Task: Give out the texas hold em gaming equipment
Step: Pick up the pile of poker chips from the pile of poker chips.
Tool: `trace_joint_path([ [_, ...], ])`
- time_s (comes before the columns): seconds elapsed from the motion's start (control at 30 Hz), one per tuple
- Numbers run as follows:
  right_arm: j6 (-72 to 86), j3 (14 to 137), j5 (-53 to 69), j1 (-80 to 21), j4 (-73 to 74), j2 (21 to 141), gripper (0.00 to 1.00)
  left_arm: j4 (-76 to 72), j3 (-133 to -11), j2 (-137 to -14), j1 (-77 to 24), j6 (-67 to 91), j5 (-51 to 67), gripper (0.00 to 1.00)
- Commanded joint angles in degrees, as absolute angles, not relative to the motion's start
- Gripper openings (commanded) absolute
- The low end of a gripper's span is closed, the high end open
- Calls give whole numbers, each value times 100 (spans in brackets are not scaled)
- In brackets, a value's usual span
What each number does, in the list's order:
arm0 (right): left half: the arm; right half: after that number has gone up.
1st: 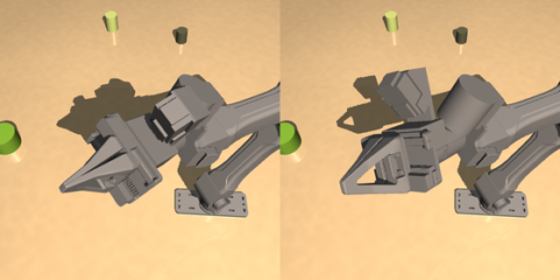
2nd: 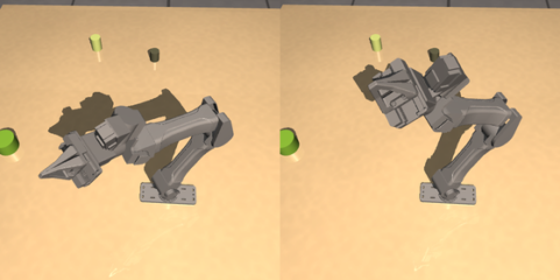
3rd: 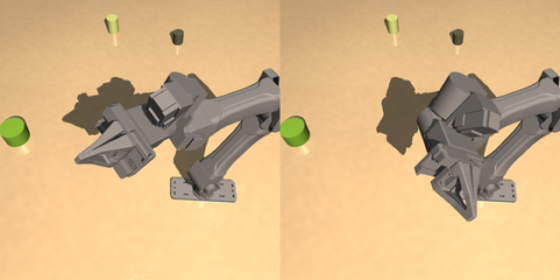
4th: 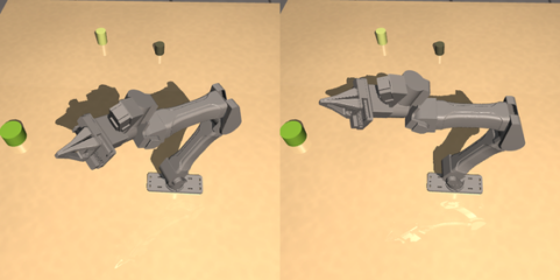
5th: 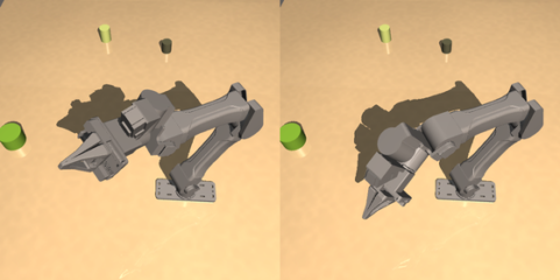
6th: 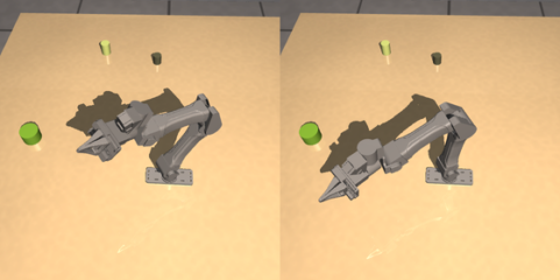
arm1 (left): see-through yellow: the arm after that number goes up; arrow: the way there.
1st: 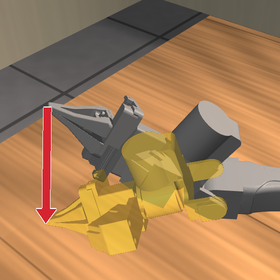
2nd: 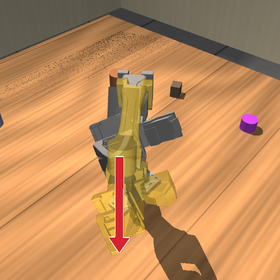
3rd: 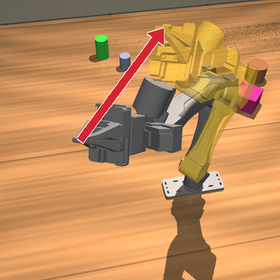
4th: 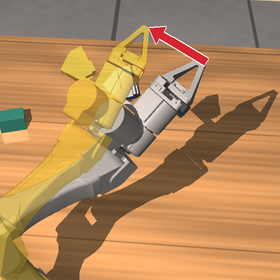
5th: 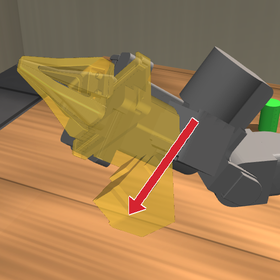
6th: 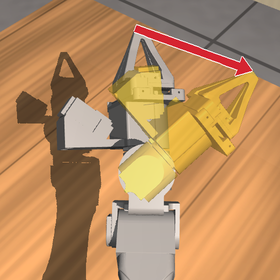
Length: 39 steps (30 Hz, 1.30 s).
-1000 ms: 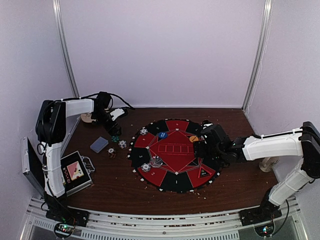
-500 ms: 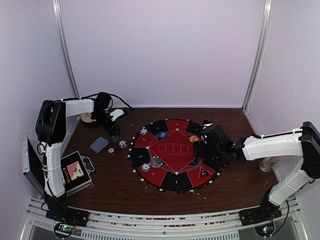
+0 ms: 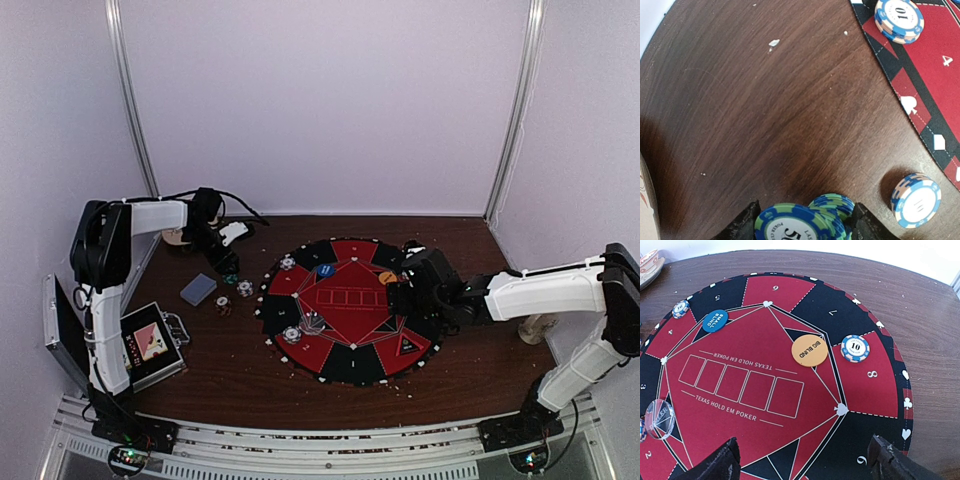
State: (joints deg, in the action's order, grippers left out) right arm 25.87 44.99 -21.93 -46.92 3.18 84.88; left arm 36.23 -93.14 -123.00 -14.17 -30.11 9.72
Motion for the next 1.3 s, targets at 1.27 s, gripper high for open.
trace_joint_path([
  [1.27,2591,4603,-2256,-4720,311,8471,90,3647,-9088,-11763,-1341,-3045,989,60],
])
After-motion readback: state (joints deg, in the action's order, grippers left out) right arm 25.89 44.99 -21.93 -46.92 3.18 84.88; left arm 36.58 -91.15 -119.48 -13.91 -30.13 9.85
